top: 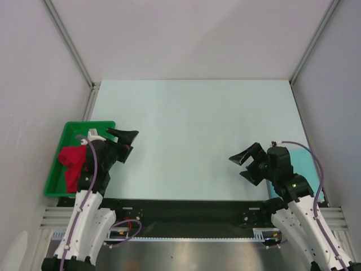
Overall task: Fold and stack the t-shirts
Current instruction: Grab the tshirt from the pile
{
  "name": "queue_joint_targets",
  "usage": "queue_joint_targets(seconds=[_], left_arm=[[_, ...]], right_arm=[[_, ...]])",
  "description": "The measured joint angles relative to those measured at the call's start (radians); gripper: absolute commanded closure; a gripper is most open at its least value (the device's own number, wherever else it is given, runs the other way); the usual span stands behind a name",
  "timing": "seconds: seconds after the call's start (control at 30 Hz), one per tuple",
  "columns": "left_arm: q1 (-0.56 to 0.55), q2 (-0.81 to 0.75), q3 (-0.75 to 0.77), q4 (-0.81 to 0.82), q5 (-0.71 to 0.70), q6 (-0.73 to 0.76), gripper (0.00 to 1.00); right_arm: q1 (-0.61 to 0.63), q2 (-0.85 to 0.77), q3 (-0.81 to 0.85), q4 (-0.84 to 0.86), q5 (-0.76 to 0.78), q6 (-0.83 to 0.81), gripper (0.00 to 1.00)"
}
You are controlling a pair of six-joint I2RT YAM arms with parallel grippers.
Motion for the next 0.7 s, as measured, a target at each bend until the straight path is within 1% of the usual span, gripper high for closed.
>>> queue_joint_targets(seconds=[0.1, 0.13, 0.23, 0.3, 0.37, 0.43, 0.47, 0.5, 0.53, 0.63, 0.7], left_arm=[[0.002, 0.135, 0.118, -0.157, -0.149, 0.047, 0.0], [0.002, 0.2, 0.179, -0.238, -0.226, 0.068, 0.0], [0.016, 0.319, 0.315, -0.424, -0.422, 0.108, 0.0], [0.051, 0.365, 0.378, -0.502, -0.542, 0.159, 0.0], [0.111, 0.409, 0.419, -0.528, -0.631, 0.227, 0.0], [0.177, 0.463, 0.448, -0.535, -0.667, 0.286, 0.0], [0.219, 0.539, 0.468, -0.528, -0.671, 0.331, 0.0], [0.254, 0.554, 0.473, -0.526, -0.674, 0.342, 0.0], [0.29, 0.615, 0.488, -0.528, -0.678, 0.363, 0.0], [0.349, 0.783, 0.517, -0.506, -0.686, 0.426, 0.0], [0.369, 0.864, 0.525, -0.477, -0.687, 0.468, 0.0]], right_arm=[[0.0, 0.094, 0.089, -0.045, 0.037, -0.076, 0.0], [-0.001, 0.121, 0.116, -0.058, 0.047, -0.098, 0.0], [-0.006, 0.205, 0.197, -0.081, 0.074, -0.174, 0.0], [-0.015, 0.261, 0.252, -0.098, 0.092, -0.226, 0.0], [-0.032, 0.315, 0.306, -0.11, 0.103, -0.275, 0.0], [-0.053, 0.361, 0.358, -0.111, 0.108, -0.323, 0.0], [-0.06, 0.382, 0.384, -0.111, 0.113, -0.347, 0.0], [-0.064, 0.4, 0.406, -0.107, 0.121, -0.367, 0.0], [-0.062, 0.419, 0.427, -0.107, 0.132, -0.388, 0.0], [-0.036, 0.473, 0.479, -0.101, 0.149, -0.439, 0.0], [-0.011, 0.509, 0.511, -0.098, 0.163, -0.47, 0.0]])
